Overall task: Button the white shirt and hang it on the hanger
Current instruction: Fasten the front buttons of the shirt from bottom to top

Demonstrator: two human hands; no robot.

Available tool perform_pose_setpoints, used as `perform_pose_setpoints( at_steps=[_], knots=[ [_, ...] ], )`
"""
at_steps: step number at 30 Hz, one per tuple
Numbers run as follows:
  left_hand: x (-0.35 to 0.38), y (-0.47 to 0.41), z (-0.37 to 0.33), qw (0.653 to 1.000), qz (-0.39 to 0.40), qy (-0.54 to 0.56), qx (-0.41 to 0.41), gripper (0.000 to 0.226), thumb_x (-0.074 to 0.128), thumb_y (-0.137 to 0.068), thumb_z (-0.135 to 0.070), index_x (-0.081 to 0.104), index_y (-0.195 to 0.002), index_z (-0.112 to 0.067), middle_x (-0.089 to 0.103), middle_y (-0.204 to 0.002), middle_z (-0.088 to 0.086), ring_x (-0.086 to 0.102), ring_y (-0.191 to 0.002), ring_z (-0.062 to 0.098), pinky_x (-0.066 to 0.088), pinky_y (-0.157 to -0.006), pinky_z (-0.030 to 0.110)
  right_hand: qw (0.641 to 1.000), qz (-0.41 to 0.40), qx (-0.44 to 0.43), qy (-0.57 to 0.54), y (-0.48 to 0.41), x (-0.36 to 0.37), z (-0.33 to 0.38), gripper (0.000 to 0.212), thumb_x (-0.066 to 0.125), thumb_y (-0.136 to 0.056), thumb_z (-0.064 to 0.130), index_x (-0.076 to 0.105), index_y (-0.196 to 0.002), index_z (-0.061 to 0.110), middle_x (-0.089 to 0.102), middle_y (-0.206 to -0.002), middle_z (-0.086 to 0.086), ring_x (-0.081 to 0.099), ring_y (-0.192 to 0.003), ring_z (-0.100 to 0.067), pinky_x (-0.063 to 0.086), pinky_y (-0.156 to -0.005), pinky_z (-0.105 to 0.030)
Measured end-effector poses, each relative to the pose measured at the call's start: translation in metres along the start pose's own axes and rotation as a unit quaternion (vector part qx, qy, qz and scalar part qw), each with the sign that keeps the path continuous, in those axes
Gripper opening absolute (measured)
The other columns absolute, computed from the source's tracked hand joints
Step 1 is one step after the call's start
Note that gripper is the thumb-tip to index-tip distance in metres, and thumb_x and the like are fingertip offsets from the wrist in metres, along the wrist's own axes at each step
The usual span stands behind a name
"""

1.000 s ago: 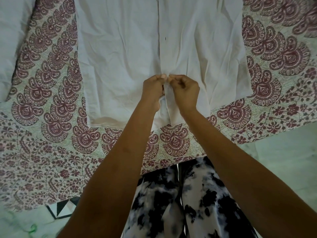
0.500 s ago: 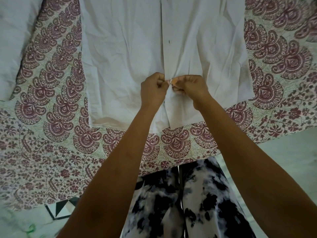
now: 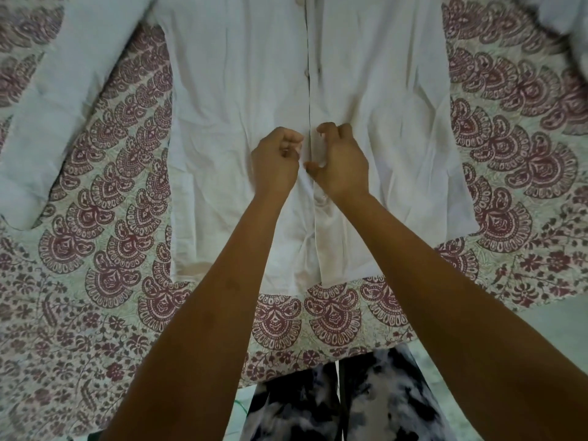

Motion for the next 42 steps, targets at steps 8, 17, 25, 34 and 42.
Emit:
perform_pose_setpoints(
  at_steps=[8, 17, 25, 34, 42],
  knots=[
    [0.015, -0.022, -0.005, 0.998, 0.043, -0.03, 0.029, 0.033, 0.045, -0.081, 0.009, 0.07, -0.097, -0.006, 0.07, -0.094, 0.008, 0.066, -0.087, 0.017, 0.054, -0.086, 0.03, 0.999, -0.002, -0.011, 0.048, -0.015, -0.006, -0.012, 0.035, 0.054, -0.083, 0.015, 0.05, -0.117, 0.008, 0.057, -0.101, -0.013, 0.058, -0.08, -0.028, 0.042, -0.061, -0.029],
    [0.03, -0.02, -0.01, 0.974, 0.068, -0.196, 0.088, 0.023, 0.053, -0.088, -0.01, 0.065, -0.106, -0.015, 0.063, -0.103, 0.01, 0.062, -0.091, 0.023, 0.051, -0.081, 0.035, 0.956, -0.016, 0.133, -0.262, -0.015, -0.011, -0.029, 0.011, 0.056, -0.088, 0.014, 0.061, -0.078, 0.012, 0.056, -0.066, 0.002, 0.054, -0.07, -0.015, 0.044, -0.071, -0.026],
    [0.027, -0.023, -0.021, 0.965, 0.058, -0.234, 0.102, 0.015, 0.05, -0.085, -0.002, 0.063, -0.088, -0.008, 0.065, -0.089, 0.01, 0.061, -0.08, 0.022, 0.048, -0.067, 0.031, 0.928, 0.027, 0.16, -0.335, -0.02, -0.01, -0.034, 0.015, 0.054, -0.085, 0.006, 0.068, -0.09, 0.005, 0.069, -0.092, -0.019, 0.064, -0.092, -0.034, 0.049, -0.092, -0.046],
    [0.014, -0.017, -0.017, 0.992, 0.049, 0.074, -0.092, 0.013, 0.06, -0.082, -0.002, 0.068, -0.078, -0.012, 0.07, -0.075, 0.001, 0.067, -0.065, 0.014, 0.058, -0.072, 0.03, 0.929, -0.015, 0.149, -0.339, -0.01, -0.009, -0.02, 0.014, 0.059, -0.086, 0.005, 0.07, -0.094, 0.006, 0.068, -0.087, 0.001, 0.06, -0.071, 0.006, 0.048, -0.076, -0.011],
    [0.016, -0.013, -0.02, 0.987, 0.029, 0.113, -0.112, 0.009, 0.062, -0.082, -0.003, 0.067, -0.08, -0.011, 0.068, -0.073, 0.002, 0.063, -0.061, 0.01, 0.056, -0.07, 0.026, 0.924, -0.014, 0.147, -0.353, -0.009, -0.013, -0.011, 0.016, 0.059, -0.086, 0.001, 0.07, -0.096, 0.002, 0.065, -0.082, 0.005, 0.061, -0.069, 0.001, 0.049, -0.074, -0.012]
  ],
)
Point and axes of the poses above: each hand's wrist, its own y-axis away from the middle knuckle, its own x-axis out of the palm, z = x × y, the point moved 2 cm from there along -y, towards the middle knuckle
